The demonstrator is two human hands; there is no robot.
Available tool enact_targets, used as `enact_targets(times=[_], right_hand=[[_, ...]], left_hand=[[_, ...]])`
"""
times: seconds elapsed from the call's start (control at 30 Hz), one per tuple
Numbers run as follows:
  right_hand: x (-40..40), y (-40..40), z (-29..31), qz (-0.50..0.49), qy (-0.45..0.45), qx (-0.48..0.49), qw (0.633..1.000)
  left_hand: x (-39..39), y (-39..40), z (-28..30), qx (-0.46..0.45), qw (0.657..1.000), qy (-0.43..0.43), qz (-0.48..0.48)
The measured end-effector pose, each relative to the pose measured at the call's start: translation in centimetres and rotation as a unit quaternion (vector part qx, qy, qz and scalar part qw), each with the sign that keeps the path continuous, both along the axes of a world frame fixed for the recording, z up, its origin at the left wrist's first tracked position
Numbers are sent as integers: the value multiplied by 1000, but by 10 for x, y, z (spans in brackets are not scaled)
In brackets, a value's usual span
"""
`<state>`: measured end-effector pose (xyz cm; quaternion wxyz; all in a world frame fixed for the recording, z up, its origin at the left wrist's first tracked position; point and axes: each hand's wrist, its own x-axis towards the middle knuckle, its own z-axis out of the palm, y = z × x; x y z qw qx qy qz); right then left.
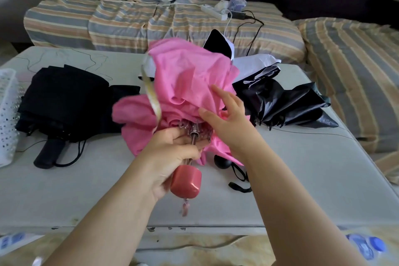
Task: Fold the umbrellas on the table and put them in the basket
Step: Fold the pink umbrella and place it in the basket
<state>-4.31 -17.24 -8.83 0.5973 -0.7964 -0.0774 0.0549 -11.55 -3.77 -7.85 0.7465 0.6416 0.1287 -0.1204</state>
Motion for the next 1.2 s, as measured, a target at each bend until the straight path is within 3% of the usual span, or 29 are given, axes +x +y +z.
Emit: enact_targets(times=[0.2,0.3,0.37,0.5,0.8,1.0,1.13,1.2], right_hand=[[5,9,-5,-48,135,-21,989],[11,8,-8,-49,203,135,969],[10,8,-11,-52,173,212,960],[6,11,-14,-73,87,225,968],[3,13,-9,-75,60,324,941],[3,11,-9,-44,69,339,937],[0,0,6,93,104,379,915],[-1,-6,10,94,139,374,912]], left_hand=[[-2,-5,-5,0,1000,-1,-11],[-1,-2,-8,31,999,-6,-40],[-2,1,-10,67,995,-4,-76],[-3,-3,-10,101,992,-1,-70],[-11,-15,-9,175,978,-108,15],[-9,-16,-8,145,979,-132,-54],[-7,-8,-3,136,980,-141,-44],[-5,-4,-4,137,980,-140,-43]])
